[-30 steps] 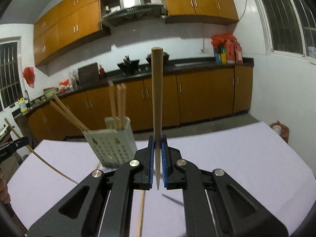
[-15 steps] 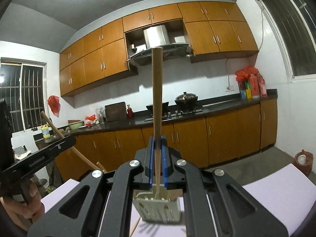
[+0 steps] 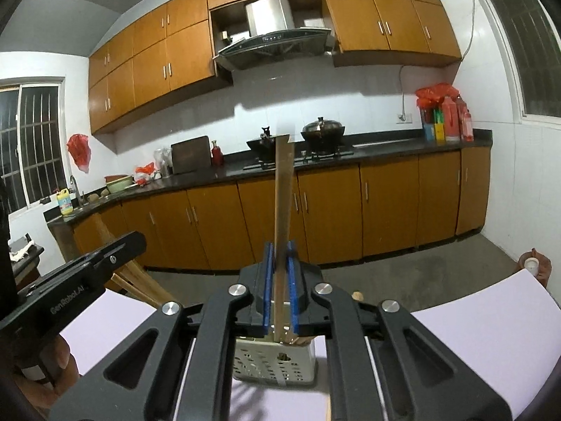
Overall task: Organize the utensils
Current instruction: 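Drop the chopsticks into the holder by opening both grippers, then move both grippers to the last loose chopsticks and close on one each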
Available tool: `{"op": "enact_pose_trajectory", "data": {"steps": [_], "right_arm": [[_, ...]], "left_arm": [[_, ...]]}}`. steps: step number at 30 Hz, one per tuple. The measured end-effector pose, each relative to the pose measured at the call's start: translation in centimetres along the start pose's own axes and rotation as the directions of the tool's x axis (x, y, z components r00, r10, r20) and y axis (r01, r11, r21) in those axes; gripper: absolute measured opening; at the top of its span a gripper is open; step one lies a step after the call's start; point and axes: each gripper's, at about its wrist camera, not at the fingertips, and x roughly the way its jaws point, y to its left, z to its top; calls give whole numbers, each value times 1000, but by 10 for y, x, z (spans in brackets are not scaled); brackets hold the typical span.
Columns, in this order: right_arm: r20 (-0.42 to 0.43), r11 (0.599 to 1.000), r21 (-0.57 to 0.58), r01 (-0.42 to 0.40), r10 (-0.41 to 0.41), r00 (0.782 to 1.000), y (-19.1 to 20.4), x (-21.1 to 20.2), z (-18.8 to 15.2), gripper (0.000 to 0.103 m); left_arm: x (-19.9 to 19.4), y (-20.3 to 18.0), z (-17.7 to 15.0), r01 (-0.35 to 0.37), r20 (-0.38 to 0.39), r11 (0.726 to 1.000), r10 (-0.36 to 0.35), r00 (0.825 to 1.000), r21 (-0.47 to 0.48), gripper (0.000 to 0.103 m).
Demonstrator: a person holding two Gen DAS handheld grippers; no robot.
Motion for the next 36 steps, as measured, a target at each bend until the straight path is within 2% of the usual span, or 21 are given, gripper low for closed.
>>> {"op": "enact_pose_trajectory", "data": {"steps": [1, 2, 7, 11, 14, 17, 19, 20, 22, 23, 25, 29, 32, 34, 35, 36], "right_arm": [[6, 1000, 1, -2, 2, 1000, -1, -1, 2, 29], [17, 1000, 0, -1, 1, 1000, -1, -5, 4, 32], [74, 1000, -7, 0, 0, 997, -3, -34, 17, 32], [91, 999, 19, 30, -32, 995, -21, -63, 15, 37], [35, 995, 27, 95, -96, 995, -41, -74, -8, 39], [-123, 987, 28, 158, -154, 980, -65, -63, -53, 39], [-245, 984, 45, 174, -158, 957, -78, -50, -86, 39], [-313, 984, 61, 166, -139, 940, -83, -42, -104, 39], [-404, 986, 88, 143, -96, 910, -85, -30, -132, 39], [-431, 987, 98, 130, -76, 899, -84, -27, -141, 38], [-486, 989, 115, 93, -25, 874, -77, -16, -160, 36], [-532, 995, 78, 63, -12, 847, -58, -3, -180, 32], [-552, 996, 45, 71, -35, 833, -48, 3, -188, 28], [-566, 996, 33, 83, -50, 823, -48, 7, -191, 27], [-557, 996, 23, 85, -58, 828, -49, 7, -192, 25], [-557, 996, 14, 87, -65, 828, -49, 5, -194, 24]], "left_arm": [[-2, 2, 1, 2, 5, 1000, -2, 1000, -4, 22], [-5, 2, 2, 5, 11, 1000, -5, 1000, -7, 23], [-36, 5, 8, 14, 52, 1000, -12, 999, -26, 30], [-69, 15, 0, -19, 72, 1000, 20, 997, -12, 35], [-87, 29, -25, -68, 39, 998, 67, 997, 6, 39], [-84, 46, -63, -135, -59, 990, 137, 989, 44, 41], [-71, 59, -96, -150, -174, 987, 156, 972, 52, 41], [-62, 64, -116, -147, -242, 988, 155, 958, 50, 41], [-51, 67, -140, -137, -322, 990, 143, 936, 41, 40], [-44, 66, -155, -119, -371, 992, 122, 921, 30, 40], [-36, 62, -171, -96, -420, 995, 93, 903, 13, 40], [-21, 49, -199, -80, -489, 996, 84, 868, 29, 39], [-11, 41, -209, -87, -524, 994, 110, 845, 67, 30], [-5, 40, -217, -99, -549, 991, 130, 826, 86, 21], [-3, 40, -220, -111, -556, 989, 145, 818, 94, 19], [-2, 40, -219, -120, -548, 987, 159, 821, 105, 16]]}}
